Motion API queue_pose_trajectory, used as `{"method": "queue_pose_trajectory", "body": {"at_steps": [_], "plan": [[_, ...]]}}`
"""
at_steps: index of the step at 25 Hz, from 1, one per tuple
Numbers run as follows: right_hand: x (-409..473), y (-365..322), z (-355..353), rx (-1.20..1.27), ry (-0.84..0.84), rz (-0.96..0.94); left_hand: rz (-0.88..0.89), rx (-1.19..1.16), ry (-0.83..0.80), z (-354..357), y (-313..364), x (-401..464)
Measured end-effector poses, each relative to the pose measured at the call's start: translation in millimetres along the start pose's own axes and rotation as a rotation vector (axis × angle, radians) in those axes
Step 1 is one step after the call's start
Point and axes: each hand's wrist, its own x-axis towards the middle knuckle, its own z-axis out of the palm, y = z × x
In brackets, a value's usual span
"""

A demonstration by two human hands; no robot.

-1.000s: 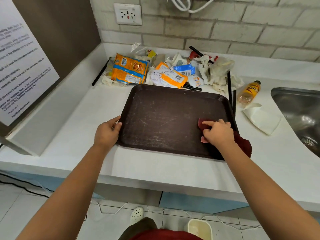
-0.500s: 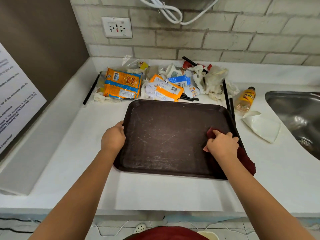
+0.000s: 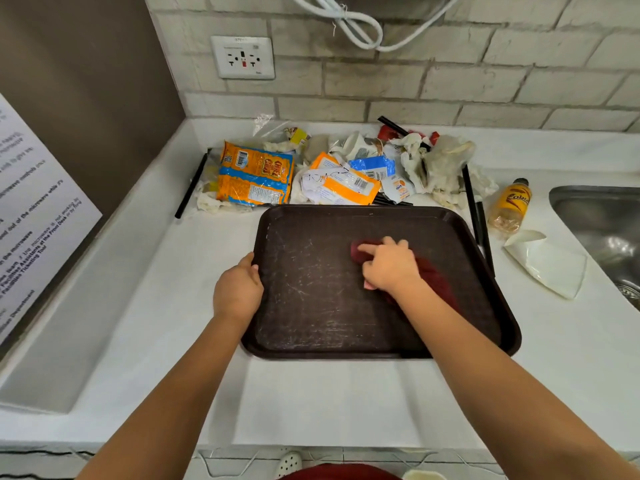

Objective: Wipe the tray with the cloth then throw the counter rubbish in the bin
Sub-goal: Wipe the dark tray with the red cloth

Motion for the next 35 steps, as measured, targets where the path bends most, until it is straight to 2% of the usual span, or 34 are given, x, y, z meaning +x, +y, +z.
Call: {"method": "queue_pose_trajectory", "body": {"at_steps": [1,3,7,10,15,20,26,35], "plan": [[0.6,-5.2,3.2,-0.009,-0.007,-0.069,-0.007,0.0,0.01,-0.1,0.9,0.1],[1.2,-1.1,5.5,0.004,0.005,-0.084,-0.015,0.006,0.009,-0.2,3.0,-0.6],[7.3,20.9,2.8,0.065,0.074,0.133,-0.045,0.132,-0.074,-8.1,8.4,11.3],[14.9,24.5,-2.9,0.112,0.029,0.164,-0.085,0.127,-0.1,-9.1,15.6,28.9],[31.7,26.5,-9.5,0.204,0.069,0.248,0.023,0.168,-0.1,4.4,12.1,35.6],[69.0,13.3,-14.4,0.146,0.074,0.397,0.048,0.181,-0.113,6.4,5.5,40.6],[86.6,-8.4,-14.4,0.017,0.025,0.27,0.051,0.094,-0.1,2.8,-2.9,44.1],[93.6,-59.0,-9.0,-0.04,-0.045,-0.072,0.062,0.083,-0.127,2.7,-3.6,44.4]]}}
